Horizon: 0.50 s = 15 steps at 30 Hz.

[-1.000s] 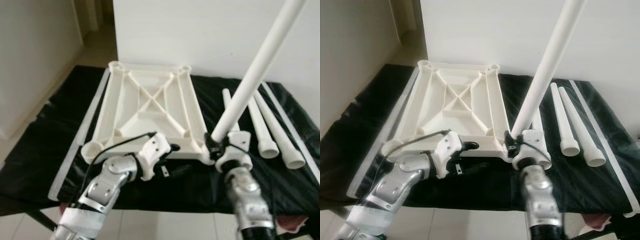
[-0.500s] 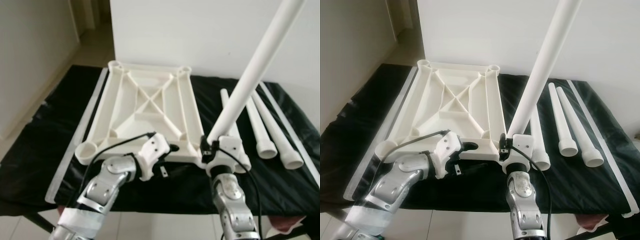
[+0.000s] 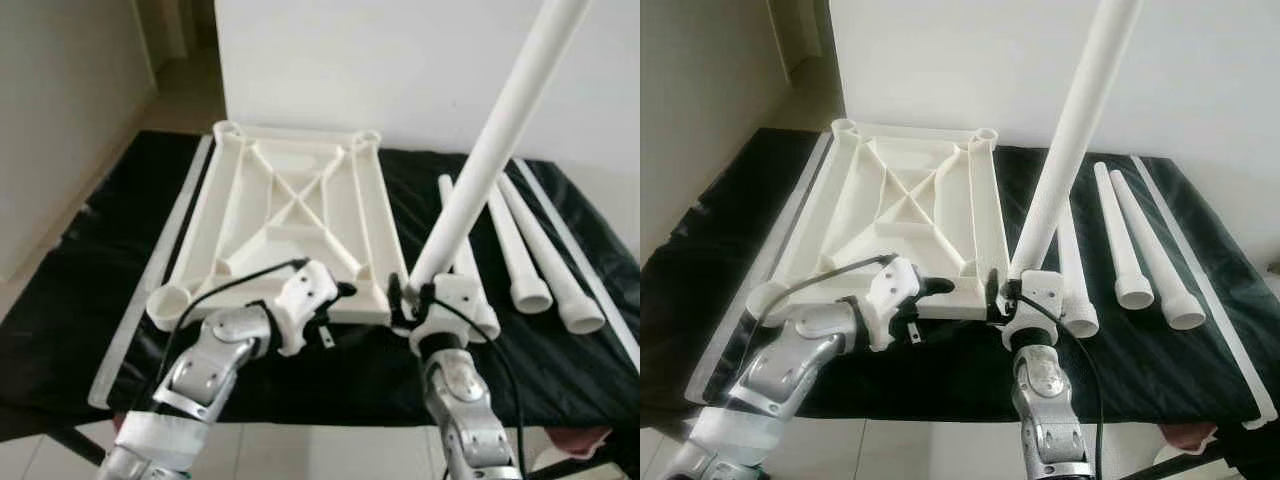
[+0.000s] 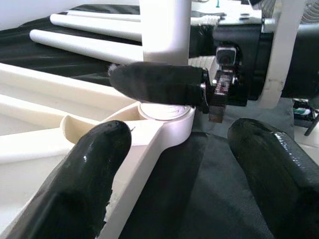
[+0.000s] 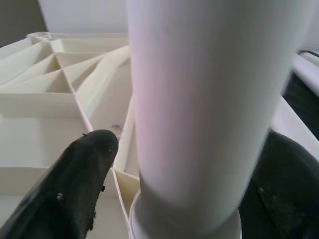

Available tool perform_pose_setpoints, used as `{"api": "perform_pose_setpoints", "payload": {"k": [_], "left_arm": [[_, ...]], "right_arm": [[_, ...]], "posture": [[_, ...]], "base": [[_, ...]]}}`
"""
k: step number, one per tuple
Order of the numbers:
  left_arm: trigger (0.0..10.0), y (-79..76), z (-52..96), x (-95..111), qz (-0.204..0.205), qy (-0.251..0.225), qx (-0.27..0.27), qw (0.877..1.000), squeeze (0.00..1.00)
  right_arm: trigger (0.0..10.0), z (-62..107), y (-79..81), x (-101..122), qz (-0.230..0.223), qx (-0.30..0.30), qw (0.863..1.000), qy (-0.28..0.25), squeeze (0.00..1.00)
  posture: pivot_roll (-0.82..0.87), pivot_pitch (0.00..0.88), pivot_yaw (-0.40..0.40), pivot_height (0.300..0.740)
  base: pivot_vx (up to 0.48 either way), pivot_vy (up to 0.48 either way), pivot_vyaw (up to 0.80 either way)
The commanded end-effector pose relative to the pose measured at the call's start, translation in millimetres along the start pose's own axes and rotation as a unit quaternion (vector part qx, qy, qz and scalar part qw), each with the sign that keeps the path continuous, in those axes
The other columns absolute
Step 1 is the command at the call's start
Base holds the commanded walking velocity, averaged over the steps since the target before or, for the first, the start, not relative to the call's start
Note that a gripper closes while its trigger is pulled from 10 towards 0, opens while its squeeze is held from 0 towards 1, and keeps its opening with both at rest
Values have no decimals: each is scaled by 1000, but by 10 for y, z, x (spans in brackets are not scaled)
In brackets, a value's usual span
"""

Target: Building children table

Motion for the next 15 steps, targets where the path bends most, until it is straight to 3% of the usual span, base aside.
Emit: {"api": "perform_pose_setpoints", "payload": {"k": [1,3,4,15], "left_arm": [[10000,25,-15,-3,-6,5,6,1000,0],[10000,25,-15,0,-6,4,6,1000,0],[10000,29,-17,1,-6,4,6,1000,0],[10000,50,-15,12,-9,3,9,1000,0]], "right_arm": [[10000,-32,-79,-14,3,7,1000,9,1000],[10000,-37,-84,-14,1,13,1000,10,1000],[10000,-49,-92,-13,-3,26,1000,12,0],[10000,-134,-248,-15,15,95,995,24,0]], "posture": [[-16,0,-31,740],[-16,0,-31,740],[-14,0,-31,740],[-9,0,-29,740]], "base": [[0,0,0],[0,0,0],[0,0,0],[0,0,0]]}}
Point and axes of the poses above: a point about 5 cm out from each wrist's last joint towards the gripper, its own z axis pointing back from the gripper into the wrist, its own x axis along the axis of the wrist's last joint, y = z × x, the point moved 1 cm from there along -z, pointing out of the wrist towards the gripper, and after that the axes turned 4 degrees about -z, right-handed, at the moved point
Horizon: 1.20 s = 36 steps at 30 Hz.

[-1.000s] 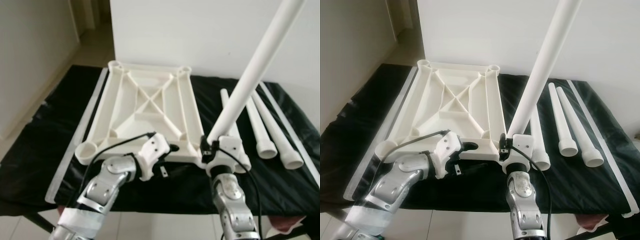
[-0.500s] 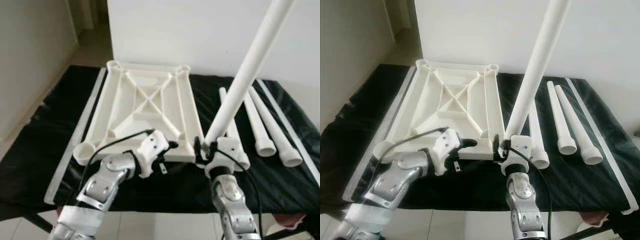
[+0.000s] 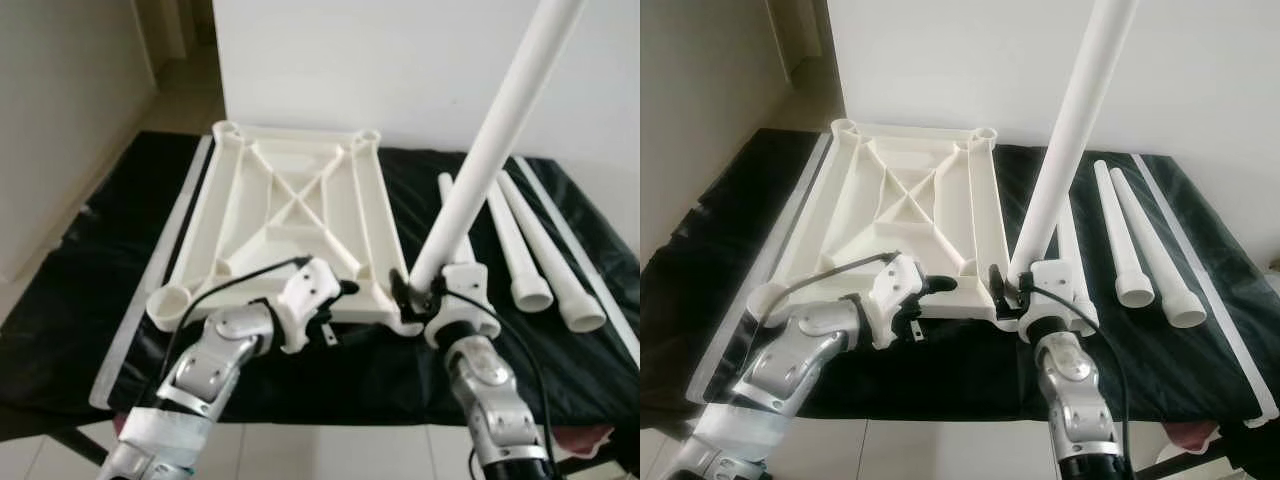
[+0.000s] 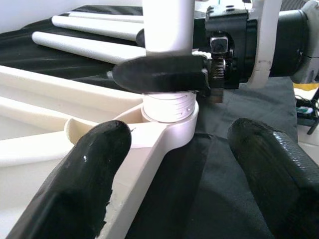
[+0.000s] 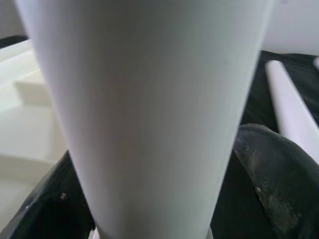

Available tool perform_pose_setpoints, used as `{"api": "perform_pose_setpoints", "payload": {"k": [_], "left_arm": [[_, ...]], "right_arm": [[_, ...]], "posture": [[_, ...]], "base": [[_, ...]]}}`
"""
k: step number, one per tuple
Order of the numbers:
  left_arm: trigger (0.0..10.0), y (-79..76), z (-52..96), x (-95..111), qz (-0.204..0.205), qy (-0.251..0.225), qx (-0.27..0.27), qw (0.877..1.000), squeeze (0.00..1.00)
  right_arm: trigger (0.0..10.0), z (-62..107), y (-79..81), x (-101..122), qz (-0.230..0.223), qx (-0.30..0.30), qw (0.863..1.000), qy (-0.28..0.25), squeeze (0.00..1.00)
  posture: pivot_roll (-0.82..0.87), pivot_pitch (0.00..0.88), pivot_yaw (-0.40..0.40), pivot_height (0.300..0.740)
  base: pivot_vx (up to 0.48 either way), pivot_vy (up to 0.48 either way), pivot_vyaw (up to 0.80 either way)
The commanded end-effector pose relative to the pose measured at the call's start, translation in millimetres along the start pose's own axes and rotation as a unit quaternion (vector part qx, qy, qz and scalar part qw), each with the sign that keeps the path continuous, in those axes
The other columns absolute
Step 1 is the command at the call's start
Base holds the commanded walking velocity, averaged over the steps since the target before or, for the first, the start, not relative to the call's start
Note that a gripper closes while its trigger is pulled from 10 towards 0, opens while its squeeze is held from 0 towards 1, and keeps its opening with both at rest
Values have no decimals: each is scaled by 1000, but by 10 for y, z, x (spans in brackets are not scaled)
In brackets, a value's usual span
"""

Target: Building children table

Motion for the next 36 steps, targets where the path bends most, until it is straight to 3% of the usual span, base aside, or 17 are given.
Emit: {"api": "perform_pose_setpoints", "payload": {"k": [1,12,22,23,25,26,28,29,36], "left_arm": [[10000,22,-1,-15,-4,5,9,1000,0],[10000,10,5,-17,-3,6,6,1000,0],[10000,9,16,-17,-4,7,7,1000,0],[10000,11,21,-18,-4,7,8,1000,0],[10000,13,24,-18,-4,7,8,1000,0],[10000,12,28,-18,-4,8,9,1000,0],[10000,13,31,-19,-4,8,10,1000,0],[10000,12,33,-19,-3,8,10,1000,0],[10000,7,34,-21,-3,8,10,1000,0]], "right_arm": [[10000,1,-20,-45,1,17,1000,11,0],[10000,-49,-75,-41,45,142,988,28,0],[10000,-145,-139,-5,63,186,980,31,0],[9020,-143,-145,-10,64,191,979,31,0],[9020,-142,-148,-13,64,194,978,31,0],[4000,-140,-155,-18,64,197,978,31,0],[3412,-139,-169,-27,64,197,978,32,0],[235,-138,-178,-36,62,198,978,34,0],[0,-112,-207,-88,55,198,978,41,0]], "posture": [[-7,0,-30,740],[-5,0,-25,740],[8,0,-28,740],[10,0,-28,740],[10,0,-28,740],[12,0,-29,740],[12,0,-31,740],[12,0,-31,740],[7,0,-29,740]], "base": [[0,0,0],[0,0,0],[0,0,0],[0,0,0],[0,0,0],[0,0,0],[0,0,0],[0,0,0],[0,0,0]]}}
Point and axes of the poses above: a point about 5 cm out from each wrist's last joint towards the gripper, its own z axis pointing back from the gripper into the wrist, its own x axis along the axis of the wrist's last joint, y = z × x, the point moved 1 cm from there along -z, pointing out of the wrist towards the gripper, and after that the axes turned 4 degrees about -z, right-handed, at the moved point
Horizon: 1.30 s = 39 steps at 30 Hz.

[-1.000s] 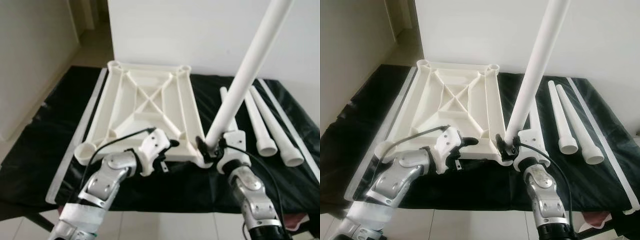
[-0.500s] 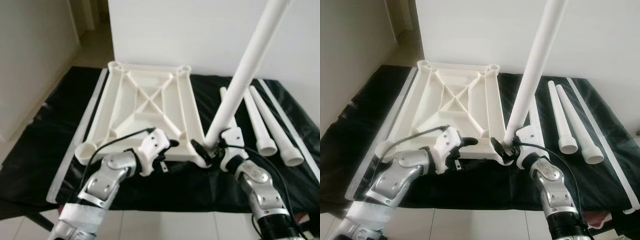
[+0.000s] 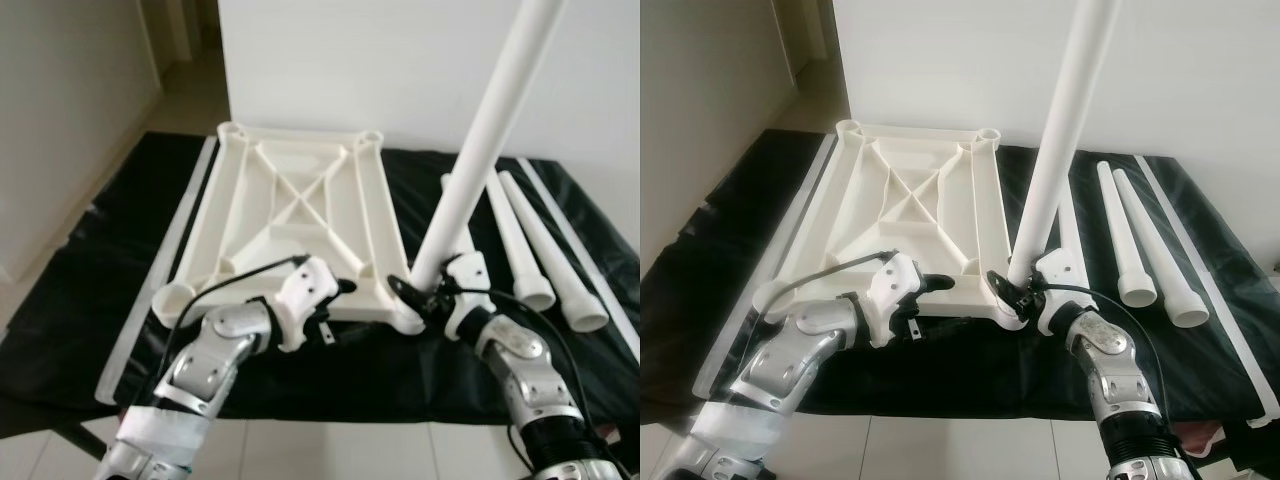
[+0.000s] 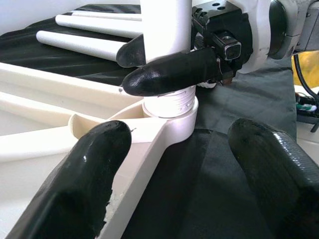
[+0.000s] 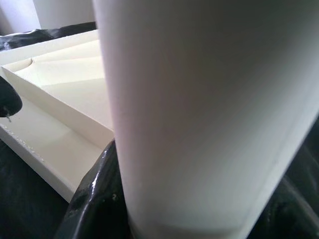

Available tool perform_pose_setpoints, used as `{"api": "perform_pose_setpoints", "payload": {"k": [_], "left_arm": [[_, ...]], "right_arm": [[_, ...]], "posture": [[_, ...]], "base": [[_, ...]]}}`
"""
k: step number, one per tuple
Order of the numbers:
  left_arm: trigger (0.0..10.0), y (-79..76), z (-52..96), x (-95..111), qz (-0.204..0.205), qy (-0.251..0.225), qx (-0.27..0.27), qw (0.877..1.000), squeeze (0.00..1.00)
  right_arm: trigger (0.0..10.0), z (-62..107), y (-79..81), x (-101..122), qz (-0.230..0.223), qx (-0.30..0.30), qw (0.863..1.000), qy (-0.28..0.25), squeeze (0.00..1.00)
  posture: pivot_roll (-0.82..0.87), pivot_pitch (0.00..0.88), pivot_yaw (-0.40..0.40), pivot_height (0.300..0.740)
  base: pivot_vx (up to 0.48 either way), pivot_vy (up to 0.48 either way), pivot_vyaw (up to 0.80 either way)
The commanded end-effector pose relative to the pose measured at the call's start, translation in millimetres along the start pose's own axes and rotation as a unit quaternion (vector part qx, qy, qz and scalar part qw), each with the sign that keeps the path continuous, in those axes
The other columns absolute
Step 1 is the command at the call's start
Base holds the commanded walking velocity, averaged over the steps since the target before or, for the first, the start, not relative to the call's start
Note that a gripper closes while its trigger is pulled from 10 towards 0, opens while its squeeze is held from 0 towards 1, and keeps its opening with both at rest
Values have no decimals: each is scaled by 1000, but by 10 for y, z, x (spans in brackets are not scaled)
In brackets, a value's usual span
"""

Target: Building children table

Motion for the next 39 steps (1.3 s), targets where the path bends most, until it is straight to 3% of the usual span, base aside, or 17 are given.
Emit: {"api": "perform_pose_setpoints", "payload": {"k": [1,4,5,6,19,25,31,34,36,39], "left_arm": [[10000,-3,8,-7,-1,3,8,1000,0],[10000,-3,7,-6,-1,3,8,1000,0],[10000,1,6,-5,-1,3,8,1000,0],[10000,3,6,-4,-1,3,8,1000,0],[10000,9,5,-4,-2,3,7,1000,0],[10000,2,6,-10,-1,3,7,1000,0],[10000,-13,12,-19,1,4,8,1000,0],[10000,-42,3,-23,2,3,6,1000,0],[10000,-42,3,-23,2,3,6,1000,0],[10000,-58,-9,-21,3,2,4,1000,0]], "right_arm": [[0,27,-18,-61,6,0,1000,17,0],[0,34,-20,-68,4,-2,1000,18,0],[4314,43,-21,-80,-2,-5,1000,19,0],[10000,54,-23,-96,-15,-13,1000,17,0],[10000,95,-3,-233,-126,-66,990,-2,0],[10000,86,30,-242,-109,-72,992,0,0],[10000,53,114,-231,-85,-142,986,0,0],[10000,22,191,-234,-93,-233,968,1,0],[10000,22,191,-234,-93,-233,968,1,0],[10000,-15,298,-220,-111,-278,954,-9,0]], "posture": [[7,0,-29,740],[6,0,-28,740],[5,0,-28,740],[4,0,-28,740],[1,0,-28,740],[7,0,-33,740],[11,0,-42,740],[14,0,-52,740],[14,0,-52,740],[15,0,-52,740]], "base": [[0,0,0],[0,0,0],[0,0,0],[0,0,0],[0,0,0],[0,0,0],[0,0,0],[0,0,0],[0,0,0],[0,0,0]]}}
Point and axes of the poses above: a point about 5 cm out from each wrist's last joint towards the gripper, its own z axis pointing back from the gripper into the wrist, its own x axis along the axis of the wrist's last joint, y = z × x, the point moved 1 cm from there along -z, pointing out of the wrist towards the gripper, and after that the axes turned 4 degrees about -z, right-handed, at the moved point
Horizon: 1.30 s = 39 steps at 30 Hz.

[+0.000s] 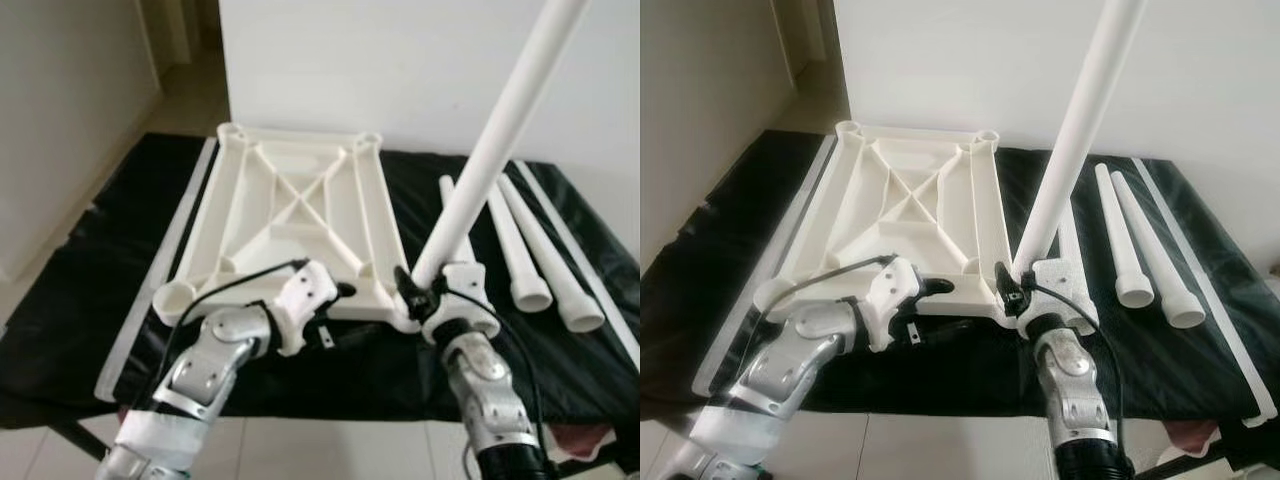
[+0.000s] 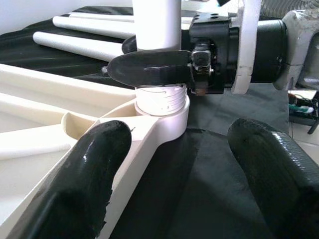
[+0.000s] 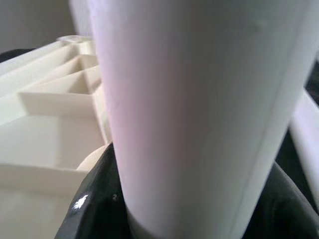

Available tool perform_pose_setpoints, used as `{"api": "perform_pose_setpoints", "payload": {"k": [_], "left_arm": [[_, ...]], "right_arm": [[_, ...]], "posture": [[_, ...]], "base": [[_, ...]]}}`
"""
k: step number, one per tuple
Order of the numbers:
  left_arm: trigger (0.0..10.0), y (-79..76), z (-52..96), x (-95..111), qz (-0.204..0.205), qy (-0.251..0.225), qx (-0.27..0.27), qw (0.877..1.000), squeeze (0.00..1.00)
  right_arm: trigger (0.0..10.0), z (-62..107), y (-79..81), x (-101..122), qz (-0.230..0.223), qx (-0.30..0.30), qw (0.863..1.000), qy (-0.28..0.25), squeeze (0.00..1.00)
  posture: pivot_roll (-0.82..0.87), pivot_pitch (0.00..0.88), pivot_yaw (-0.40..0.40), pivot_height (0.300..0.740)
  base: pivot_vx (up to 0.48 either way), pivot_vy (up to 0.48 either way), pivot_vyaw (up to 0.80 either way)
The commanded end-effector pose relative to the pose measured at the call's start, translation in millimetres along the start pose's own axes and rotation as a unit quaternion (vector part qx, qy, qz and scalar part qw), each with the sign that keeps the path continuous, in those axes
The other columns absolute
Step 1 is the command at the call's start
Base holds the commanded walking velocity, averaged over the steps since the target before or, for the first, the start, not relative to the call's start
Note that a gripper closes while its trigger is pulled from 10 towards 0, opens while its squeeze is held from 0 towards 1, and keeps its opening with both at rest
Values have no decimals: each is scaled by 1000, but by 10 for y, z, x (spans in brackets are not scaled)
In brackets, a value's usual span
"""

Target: Building children table

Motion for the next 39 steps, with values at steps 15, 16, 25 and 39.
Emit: {"api": "perform_pose_setpoints", "payload": {"k": [15,16,25,39], "left_arm": [[10000,-44,-48,-1,0,-1,0,1000,0],[10000,-46,-52,0,-1,-1,-1,1000,0],[10000,-30,-48,3,-3,-2,0,1000,0],[10000,-61,-45,-8,2,-2,-2,1000,0]], "right_arm": [[10000,100,205,-134,-29,-99,995,17,0],[10000,102,194,-126,-28,-101,994,16,0],[10000,90,179,-83,-18,-93,995,5,1000],[10000,42,-35,13,34,30,999,20,0]], "posture": [[3,0,-54,740],[3,0,-54,740],[1,0,-51,740],[-5,0,-50,740]], "base": [[0,0,0],[0,0,0],[0,0,0],[0,0,0]]}}
Point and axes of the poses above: a point about 5 cm out from each wrist's last joint towards the gripper, its own z axis pointing back from the gripper into the wrist, its own x axis along the axis of the wrist's last joint, y = z × x, the point moved 1 cm from there along -z, pointing out of the wrist towards the gripper, and after that the axes turned 4 degrees about -z, right-handed, at the moved point
